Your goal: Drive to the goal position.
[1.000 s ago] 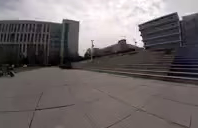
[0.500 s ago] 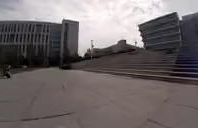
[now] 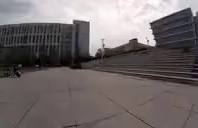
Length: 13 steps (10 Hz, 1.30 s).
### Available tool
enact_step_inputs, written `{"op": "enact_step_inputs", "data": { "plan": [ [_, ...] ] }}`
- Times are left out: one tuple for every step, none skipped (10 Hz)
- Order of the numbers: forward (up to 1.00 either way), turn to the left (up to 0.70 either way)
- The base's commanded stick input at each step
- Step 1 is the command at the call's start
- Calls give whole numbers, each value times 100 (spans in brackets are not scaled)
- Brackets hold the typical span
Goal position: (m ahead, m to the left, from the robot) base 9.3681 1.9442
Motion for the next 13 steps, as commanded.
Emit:
{"op": "enact_step_inputs", "data": {
  "plan": [
    [66, 2],
    [66, 0],
    [66, 0],
    [66, 0],
    [66, 0],
    [66, 0],
    [66, 0],
    [66, 0],
    [66, 3],
    [66, 17],
    [66, 33],
    [66, 33],
    [66, 33]
  ]
}}
